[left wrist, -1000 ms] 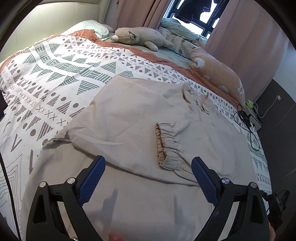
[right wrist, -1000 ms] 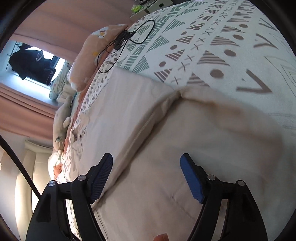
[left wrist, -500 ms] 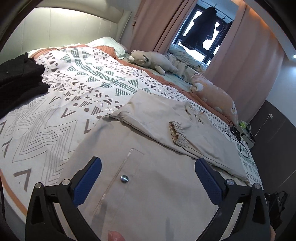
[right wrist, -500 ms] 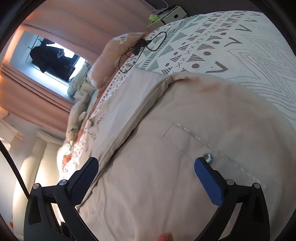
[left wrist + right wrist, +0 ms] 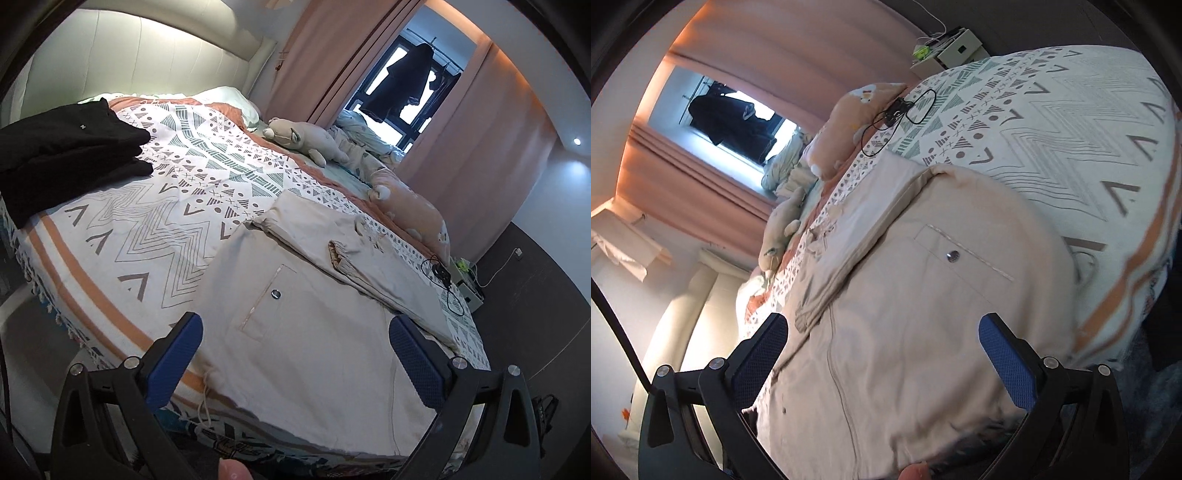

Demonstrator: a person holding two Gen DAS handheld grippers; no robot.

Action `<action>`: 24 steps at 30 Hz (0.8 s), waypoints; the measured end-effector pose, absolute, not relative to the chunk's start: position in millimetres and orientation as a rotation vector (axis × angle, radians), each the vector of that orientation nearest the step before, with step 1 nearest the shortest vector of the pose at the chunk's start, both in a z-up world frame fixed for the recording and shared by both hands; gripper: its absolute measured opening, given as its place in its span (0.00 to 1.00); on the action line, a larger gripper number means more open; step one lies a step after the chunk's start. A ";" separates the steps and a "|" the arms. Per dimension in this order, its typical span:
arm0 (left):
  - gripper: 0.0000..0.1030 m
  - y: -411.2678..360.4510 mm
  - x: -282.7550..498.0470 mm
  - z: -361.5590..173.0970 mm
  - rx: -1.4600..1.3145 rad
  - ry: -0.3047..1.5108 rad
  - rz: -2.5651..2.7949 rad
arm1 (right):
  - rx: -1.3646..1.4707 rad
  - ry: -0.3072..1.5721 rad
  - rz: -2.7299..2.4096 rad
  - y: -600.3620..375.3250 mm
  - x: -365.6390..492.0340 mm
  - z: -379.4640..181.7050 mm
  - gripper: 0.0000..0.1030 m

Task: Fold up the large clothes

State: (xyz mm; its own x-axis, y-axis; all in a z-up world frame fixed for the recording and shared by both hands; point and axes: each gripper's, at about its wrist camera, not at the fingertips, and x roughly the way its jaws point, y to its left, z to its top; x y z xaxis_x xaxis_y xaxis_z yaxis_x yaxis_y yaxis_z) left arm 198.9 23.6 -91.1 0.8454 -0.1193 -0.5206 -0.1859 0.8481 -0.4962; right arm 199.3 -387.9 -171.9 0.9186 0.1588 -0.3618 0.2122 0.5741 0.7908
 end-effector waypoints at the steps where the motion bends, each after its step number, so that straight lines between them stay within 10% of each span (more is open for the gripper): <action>1: 1.00 24.3 190.2 -88.0 -0.550 0.567 0.039 | 0.966 0.426 -0.032 -391.0 193.0 -172.6 1.00; 24: 1.00 74.1 140.7 -121.0 -0.515 0.697 -0.050 | 0.960 0.497 -0.015 -469.3 102.3 -216.3 0.95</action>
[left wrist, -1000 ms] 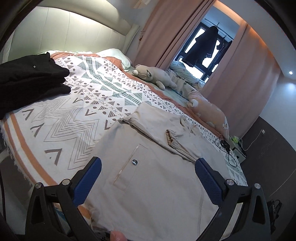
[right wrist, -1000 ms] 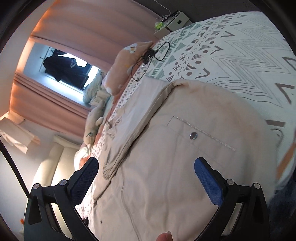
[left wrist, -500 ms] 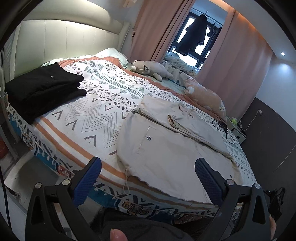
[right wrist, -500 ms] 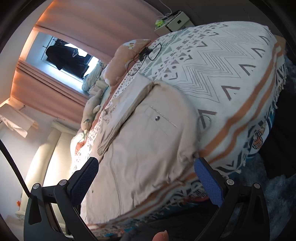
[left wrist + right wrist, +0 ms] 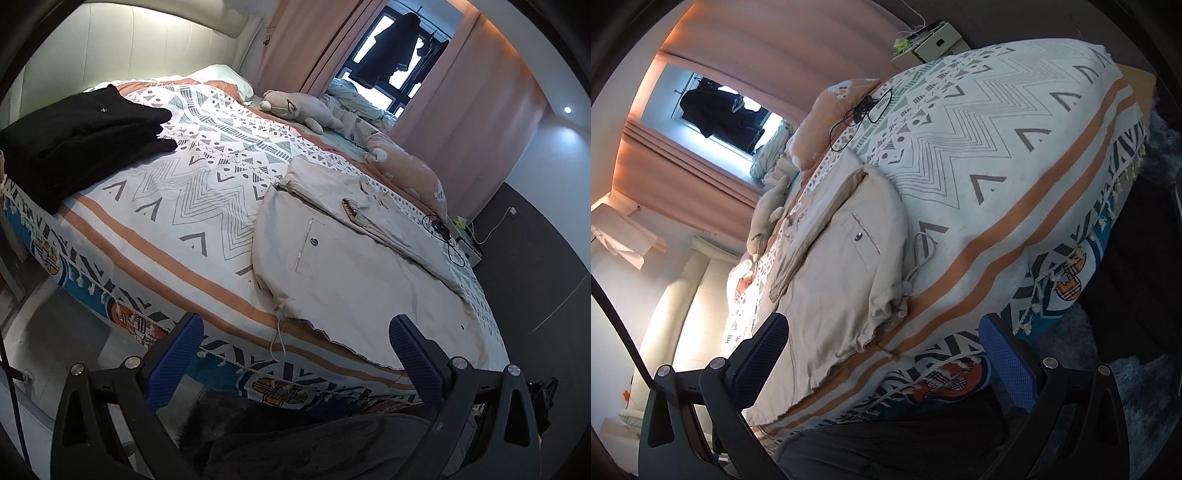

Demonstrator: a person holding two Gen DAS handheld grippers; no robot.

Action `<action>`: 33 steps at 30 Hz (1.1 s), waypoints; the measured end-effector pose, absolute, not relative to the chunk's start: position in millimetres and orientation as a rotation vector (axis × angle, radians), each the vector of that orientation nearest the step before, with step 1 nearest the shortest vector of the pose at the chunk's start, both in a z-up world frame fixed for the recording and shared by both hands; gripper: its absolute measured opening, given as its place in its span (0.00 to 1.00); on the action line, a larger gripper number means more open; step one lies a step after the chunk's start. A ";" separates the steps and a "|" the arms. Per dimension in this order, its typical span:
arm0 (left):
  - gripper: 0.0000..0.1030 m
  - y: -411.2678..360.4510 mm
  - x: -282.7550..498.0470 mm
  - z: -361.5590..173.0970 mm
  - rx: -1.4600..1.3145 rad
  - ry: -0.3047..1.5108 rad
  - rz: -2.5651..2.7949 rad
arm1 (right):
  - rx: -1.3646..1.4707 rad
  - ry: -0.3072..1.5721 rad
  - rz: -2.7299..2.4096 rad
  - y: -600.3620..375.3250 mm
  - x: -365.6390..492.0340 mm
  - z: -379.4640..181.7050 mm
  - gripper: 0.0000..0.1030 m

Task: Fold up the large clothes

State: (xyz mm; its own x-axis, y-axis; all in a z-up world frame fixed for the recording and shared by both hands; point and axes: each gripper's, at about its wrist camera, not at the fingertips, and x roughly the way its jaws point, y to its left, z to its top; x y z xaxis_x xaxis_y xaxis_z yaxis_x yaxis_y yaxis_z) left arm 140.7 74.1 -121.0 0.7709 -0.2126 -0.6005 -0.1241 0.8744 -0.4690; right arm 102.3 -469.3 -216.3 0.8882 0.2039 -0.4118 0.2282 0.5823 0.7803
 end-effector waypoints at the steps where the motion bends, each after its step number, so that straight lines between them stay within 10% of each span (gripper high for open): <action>1: 0.98 75.5 143.8 -125.0 -0.526 0.698 -0.059 | 0.965 0.501 -0.004 -470.4 106.3 -220.4 0.86; 7: 0.74 83.2 171.5 -146.6 -0.568 0.742 -0.076 | 0.989 0.546 0.047 -468.0 140.1 -241.1 0.65; 21: 0.54 98.4 258.5 -200.0 -0.733 0.921 -0.118 | 1.062 0.676 0.129 -458.7 215.2 -255.8 0.62; 33: 0.53 99.2 302.5 -228.2 -0.857 0.986 -0.220 | 1.163 0.625 0.205 -474.0 241.9 -264.0 0.62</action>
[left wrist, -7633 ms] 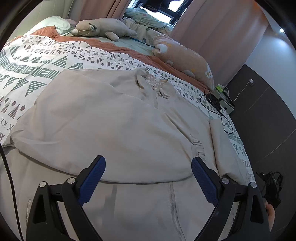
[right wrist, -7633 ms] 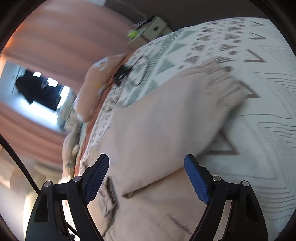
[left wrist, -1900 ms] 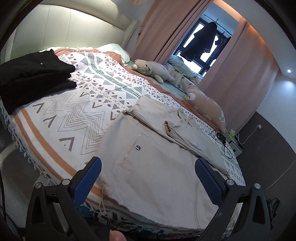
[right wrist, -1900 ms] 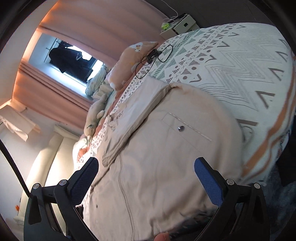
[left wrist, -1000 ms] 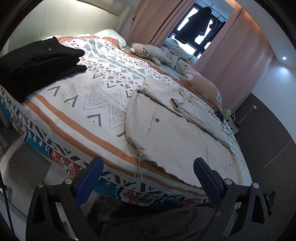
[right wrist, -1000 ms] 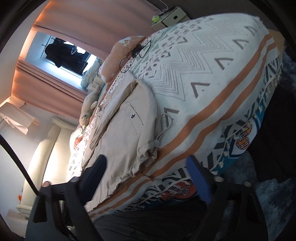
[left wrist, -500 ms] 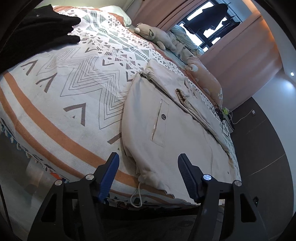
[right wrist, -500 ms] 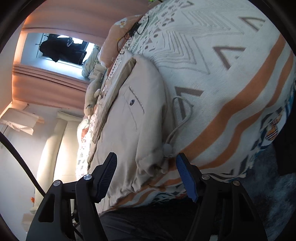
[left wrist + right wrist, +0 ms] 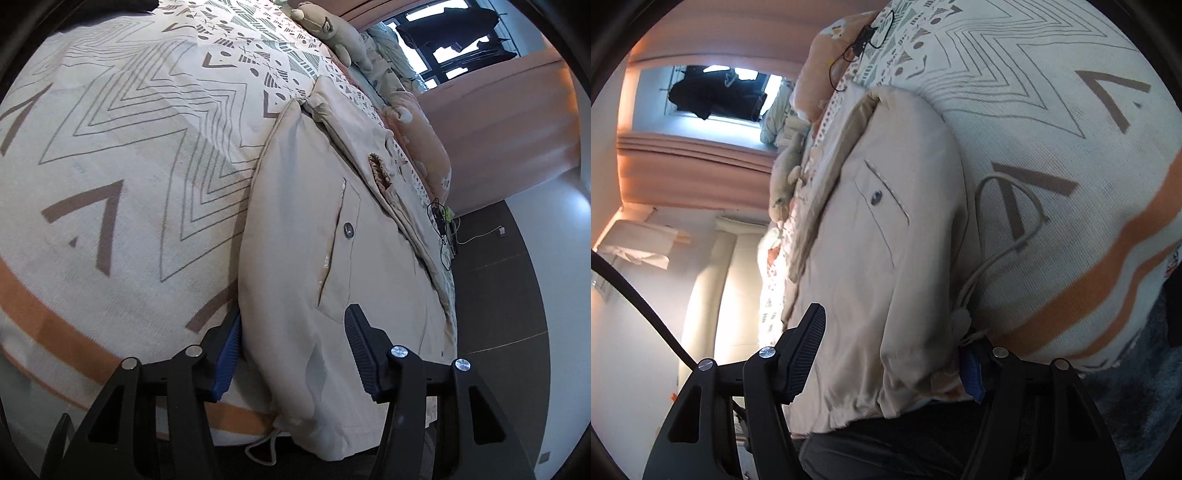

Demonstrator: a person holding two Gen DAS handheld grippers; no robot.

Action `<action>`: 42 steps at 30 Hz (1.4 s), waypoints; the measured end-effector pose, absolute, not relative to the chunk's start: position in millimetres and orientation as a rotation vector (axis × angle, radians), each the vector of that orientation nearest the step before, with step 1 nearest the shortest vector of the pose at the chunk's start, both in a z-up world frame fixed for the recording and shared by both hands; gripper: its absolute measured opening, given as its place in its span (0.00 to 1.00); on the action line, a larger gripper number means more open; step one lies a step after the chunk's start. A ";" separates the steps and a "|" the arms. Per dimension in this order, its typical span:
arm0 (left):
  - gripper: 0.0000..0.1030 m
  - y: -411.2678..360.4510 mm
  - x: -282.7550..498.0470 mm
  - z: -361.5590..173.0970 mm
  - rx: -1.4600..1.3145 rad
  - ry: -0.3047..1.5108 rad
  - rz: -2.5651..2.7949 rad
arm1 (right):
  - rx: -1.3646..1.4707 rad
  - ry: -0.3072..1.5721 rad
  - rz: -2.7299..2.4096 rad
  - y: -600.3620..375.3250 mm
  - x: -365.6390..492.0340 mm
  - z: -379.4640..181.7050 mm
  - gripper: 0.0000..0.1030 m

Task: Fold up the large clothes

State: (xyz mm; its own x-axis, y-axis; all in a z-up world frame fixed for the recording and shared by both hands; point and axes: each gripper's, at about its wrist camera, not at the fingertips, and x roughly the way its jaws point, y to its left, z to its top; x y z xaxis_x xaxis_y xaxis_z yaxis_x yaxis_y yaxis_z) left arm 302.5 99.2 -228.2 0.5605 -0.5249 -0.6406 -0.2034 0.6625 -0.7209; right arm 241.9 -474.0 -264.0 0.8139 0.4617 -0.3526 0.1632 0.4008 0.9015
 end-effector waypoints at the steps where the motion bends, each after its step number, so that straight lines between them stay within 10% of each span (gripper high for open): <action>1: 0.53 97.5 305.2 -228.1 -0.870 0.977 -0.242 | 1.169 0.609 0.210 -474.4 243.3 -266.2 0.62; 8: 0.49 87.5 309.2 -231.0 -0.855 1.019 -0.239 | 1.159 0.612 0.134 -469.9 249.4 -281.6 0.45; 18: 0.11 76.4 290.2 -227.4 -0.808 1.032 -0.199 | 1.131 0.628 0.096 -448.5 245.5 -270.9 0.08; 42: 0.10 102.1 179.8 -75.0 -0.799 0.680 -0.352 | 1.056 0.291 0.337 -433.6 80.9 -159.3 0.07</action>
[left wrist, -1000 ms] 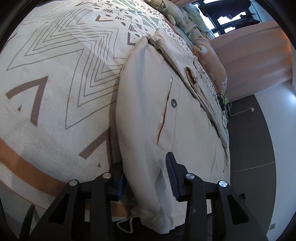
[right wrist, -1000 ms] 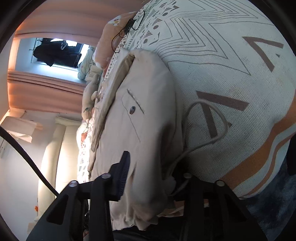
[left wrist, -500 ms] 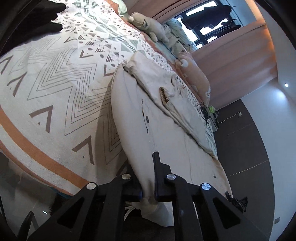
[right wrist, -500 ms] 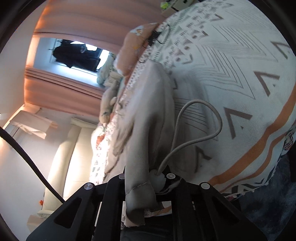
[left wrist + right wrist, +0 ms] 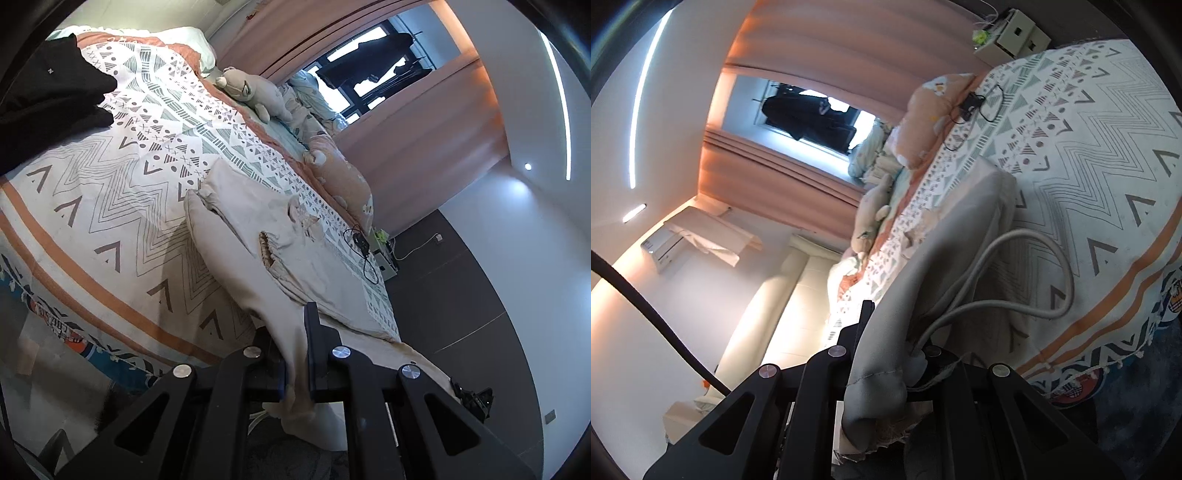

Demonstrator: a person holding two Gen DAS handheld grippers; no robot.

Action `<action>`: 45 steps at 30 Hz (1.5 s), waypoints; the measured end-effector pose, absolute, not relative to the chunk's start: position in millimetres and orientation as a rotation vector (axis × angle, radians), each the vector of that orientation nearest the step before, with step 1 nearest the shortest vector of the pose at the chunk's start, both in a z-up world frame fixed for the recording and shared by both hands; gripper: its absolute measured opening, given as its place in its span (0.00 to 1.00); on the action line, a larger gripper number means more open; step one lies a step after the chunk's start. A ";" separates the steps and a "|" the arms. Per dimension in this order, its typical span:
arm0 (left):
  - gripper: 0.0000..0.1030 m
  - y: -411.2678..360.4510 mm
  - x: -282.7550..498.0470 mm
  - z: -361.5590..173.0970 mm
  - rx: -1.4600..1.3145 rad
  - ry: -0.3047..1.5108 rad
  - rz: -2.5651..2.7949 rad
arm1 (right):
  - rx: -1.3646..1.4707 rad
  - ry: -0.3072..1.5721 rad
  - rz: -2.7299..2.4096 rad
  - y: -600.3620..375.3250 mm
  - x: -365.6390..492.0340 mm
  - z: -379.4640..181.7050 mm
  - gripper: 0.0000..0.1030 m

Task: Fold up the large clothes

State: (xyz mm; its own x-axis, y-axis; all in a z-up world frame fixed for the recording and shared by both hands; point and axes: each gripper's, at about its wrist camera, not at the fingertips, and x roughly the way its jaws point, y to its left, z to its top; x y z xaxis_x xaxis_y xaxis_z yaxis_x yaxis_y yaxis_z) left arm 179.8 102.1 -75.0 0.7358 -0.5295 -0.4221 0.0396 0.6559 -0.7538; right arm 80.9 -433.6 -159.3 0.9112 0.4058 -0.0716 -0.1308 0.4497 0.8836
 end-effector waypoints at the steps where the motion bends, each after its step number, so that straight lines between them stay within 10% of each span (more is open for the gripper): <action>1: 0.10 103.4 173.2 -71.2 -0.803 0.667 -0.358 | 1.053 0.283 0.343 -432.2 74.9 -157.6 0.07; 25: 0.10 114.6 49.4 -74.3 -0.792 0.575 -0.392 | 0.993 0.288 0.349 -434.0 -30.8 -154.5 0.07; 45: 0.10 108.8 188.2 -20.2 -0.728 0.523 -0.387 | 0.946 0.278 0.336 -439.9 95.9 -102.4 0.07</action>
